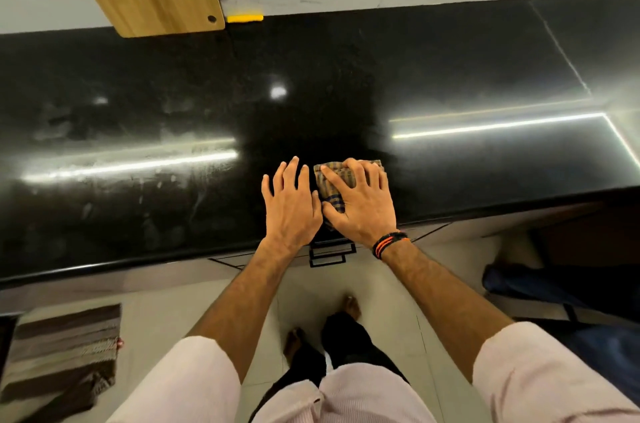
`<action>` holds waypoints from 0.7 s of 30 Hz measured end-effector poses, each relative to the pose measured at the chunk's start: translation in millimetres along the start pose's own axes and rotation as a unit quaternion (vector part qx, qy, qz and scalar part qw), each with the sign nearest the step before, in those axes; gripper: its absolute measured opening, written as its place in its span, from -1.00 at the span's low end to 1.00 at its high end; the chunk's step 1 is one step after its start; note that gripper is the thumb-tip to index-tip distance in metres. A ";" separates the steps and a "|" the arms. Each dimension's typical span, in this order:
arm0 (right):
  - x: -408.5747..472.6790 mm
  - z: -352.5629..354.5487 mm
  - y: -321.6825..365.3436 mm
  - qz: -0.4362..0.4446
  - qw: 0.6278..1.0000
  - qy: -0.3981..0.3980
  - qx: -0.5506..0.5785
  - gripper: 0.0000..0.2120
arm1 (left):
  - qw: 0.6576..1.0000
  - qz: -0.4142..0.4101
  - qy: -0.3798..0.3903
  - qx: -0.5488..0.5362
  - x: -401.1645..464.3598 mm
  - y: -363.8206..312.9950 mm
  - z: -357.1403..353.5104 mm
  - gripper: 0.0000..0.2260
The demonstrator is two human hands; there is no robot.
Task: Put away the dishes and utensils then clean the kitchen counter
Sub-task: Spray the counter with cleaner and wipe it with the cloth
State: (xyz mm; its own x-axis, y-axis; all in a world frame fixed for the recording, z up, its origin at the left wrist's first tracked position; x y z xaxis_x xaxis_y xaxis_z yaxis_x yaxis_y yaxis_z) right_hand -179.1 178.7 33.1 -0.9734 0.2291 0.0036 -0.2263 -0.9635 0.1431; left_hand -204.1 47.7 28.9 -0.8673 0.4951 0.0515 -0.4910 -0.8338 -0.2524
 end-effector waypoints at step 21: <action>31.1 35.7 -236.5 -0.054 0.998 -0.039 0.022 -0.39 | 0.995 0.056 -0.013 0.076 69.8 -39.2 -2.1 -0.47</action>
State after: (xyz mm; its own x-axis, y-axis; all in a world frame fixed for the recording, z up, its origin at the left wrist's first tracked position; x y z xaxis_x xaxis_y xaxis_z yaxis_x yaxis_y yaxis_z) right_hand -154.6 418.6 34.7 -0.9375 0.3425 0.0623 -0.3258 -0.9263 0.1893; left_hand -245.3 115.4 40.4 -0.9181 0.3924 0.0558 -0.3962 -0.9116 -0.1092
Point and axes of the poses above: each hand's wrist, its own x-axis towards the middle knuckle, its own z-axis out of the back of the hand, y = z × x, the point moved 8 cm from there along x, towards the middle knuckle, and after that the axes turned 15 degrees about -z, right-handed, at the moved point
